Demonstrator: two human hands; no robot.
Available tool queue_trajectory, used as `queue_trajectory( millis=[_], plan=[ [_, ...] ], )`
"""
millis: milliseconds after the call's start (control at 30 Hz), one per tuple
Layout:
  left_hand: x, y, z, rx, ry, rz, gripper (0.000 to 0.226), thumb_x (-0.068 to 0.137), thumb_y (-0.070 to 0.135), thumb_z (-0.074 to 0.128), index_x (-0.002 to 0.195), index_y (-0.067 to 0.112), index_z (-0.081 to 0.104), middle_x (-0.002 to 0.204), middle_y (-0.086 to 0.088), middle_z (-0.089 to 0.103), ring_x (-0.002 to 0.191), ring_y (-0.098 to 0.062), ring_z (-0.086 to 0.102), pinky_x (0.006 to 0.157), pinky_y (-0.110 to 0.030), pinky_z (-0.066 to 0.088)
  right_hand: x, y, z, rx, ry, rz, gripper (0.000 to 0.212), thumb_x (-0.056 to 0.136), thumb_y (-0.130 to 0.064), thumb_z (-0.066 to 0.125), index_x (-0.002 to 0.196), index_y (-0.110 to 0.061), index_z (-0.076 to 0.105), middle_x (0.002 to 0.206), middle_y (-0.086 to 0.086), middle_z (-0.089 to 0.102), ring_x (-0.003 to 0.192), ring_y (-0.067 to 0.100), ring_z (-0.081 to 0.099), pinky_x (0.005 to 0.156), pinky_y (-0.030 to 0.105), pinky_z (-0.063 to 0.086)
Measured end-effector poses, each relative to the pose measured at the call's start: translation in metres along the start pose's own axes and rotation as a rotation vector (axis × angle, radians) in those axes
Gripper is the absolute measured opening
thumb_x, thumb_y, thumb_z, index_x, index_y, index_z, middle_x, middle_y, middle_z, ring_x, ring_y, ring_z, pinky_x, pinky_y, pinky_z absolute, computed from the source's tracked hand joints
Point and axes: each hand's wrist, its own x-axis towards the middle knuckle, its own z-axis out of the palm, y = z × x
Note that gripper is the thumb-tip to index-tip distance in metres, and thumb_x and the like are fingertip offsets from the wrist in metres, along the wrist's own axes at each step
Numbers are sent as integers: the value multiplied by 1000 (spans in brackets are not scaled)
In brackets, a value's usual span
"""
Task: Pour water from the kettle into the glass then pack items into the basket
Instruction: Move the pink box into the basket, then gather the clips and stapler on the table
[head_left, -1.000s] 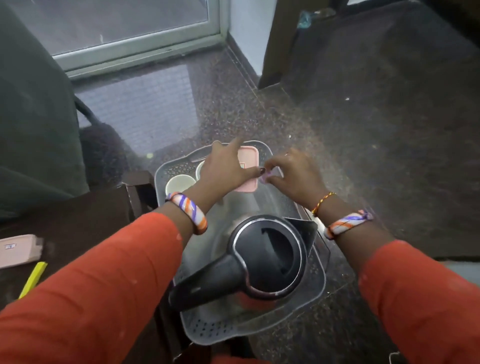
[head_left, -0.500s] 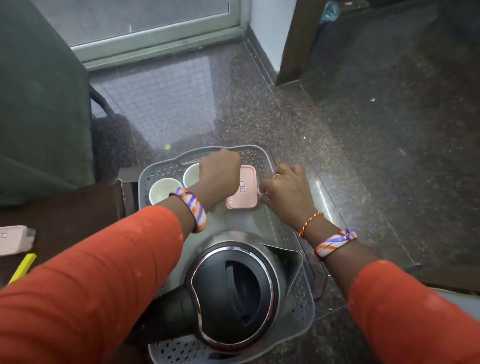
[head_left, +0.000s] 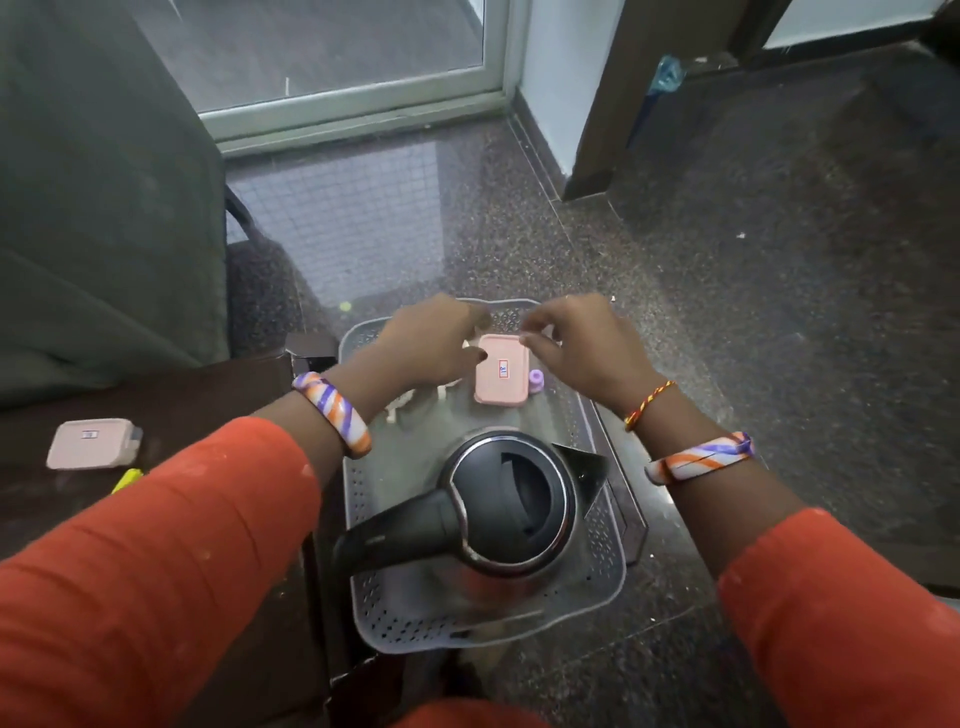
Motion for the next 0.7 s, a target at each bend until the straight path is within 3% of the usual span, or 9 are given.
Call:
queue_trajectory(
  millis=[133, 333, 433, 567, 700],
  plan=[
    [-42, -18, -28, -86, -1, 23, 39, 85, 27, 58, 123, 21, 54, 116, -1, 66, 104, -24, 60, 87, -31, 46, 3, -54, -40, 55, -15, -54, 18, 85, -22, 60, 97, -17, 72, 96, 6, 73, 90, 26, 65, 79, 36, 52],
    [-112, -78, -48, -224, 78, 21, 38, 84, 24, 61, 120, 14, 58, 112, -6, 67, 91, -21, 61, 80, -25, 43, 4, -157, -45, -21, -87, -138, 18, 83, -22, 60, 97, -19, 71, 97, 1, 73, 94, 23, 64, 77, 29, 46],
    [-156, -126, -49, -281, 110, -9, 35, 83, 23, 62, 117, 13, 60, 110, -7, 68, 83, -18, 58, 85, -29, 48, -1, -215, -23, -21, -135, -146, 19, 83, -23, 62, 99, -19, 71, 97, 1, 73, 93, 22, 64, 78, 29, 47],
    [-223, -216, -32, -301, 111, -111, 31, 82, 22, 62, 111, 13, 64, 106, -9, 70, 96, -25, 64, 88, -37, 51, -1, -298, 33, 14, -236, -169, 17, 81, -24, 63, 95, -19, 72, 95, 6, 74, 92, 27, 65, 82, 36, 52],
    [-289, -313, 0, -326, 77, -299, 28, 80, 24, 63, 107, 16, 64, 106, -6, 70, 97, -26, 64, 88, -38, 51, 1, -368, 115, 47, -398, -214, 17, 81, -25, 62, 95, -19, 71, 97, 8, 73, 98, 30, 63, 83, 39, 52]
  ],
)
